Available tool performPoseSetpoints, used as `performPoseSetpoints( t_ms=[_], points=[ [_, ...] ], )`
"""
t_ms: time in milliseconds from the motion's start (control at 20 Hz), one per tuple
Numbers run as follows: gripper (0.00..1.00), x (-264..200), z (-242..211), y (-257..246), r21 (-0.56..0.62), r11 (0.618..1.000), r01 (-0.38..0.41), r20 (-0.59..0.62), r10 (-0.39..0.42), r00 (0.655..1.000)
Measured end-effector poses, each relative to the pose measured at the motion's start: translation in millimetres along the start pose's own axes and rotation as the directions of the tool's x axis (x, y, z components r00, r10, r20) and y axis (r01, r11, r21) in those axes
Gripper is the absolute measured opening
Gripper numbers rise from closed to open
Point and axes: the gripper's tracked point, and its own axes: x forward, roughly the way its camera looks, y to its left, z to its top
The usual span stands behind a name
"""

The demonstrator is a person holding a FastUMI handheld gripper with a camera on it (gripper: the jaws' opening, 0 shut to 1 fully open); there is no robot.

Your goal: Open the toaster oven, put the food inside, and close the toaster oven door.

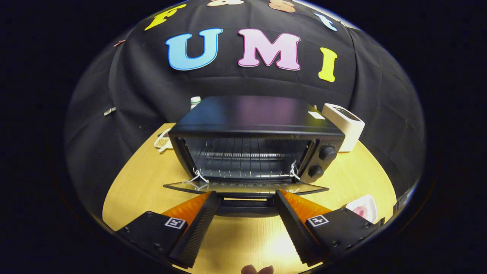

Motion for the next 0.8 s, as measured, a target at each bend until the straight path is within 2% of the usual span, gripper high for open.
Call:
performPoseSetpoints(
  t_ms=[300, 450, 550, 800],
  points=[
    [0.99, 20, -78, -10, -0.017, 0.999, -0.031, -0.215, 0.027, 0.976],
    [0.99, 14, -90, -13, 0.003, 0.998, -0.056, -0.248, 0.055, 0.967],
    [0.99, -1, -79, -19, 0.032, 0.996, -0.083, -0.215, 0.088, 0.973],
    [0.99, -46, -11, -55, 0.063, 0.982, -0.176, -0.077, 0.181, 0.980]
  ],
)
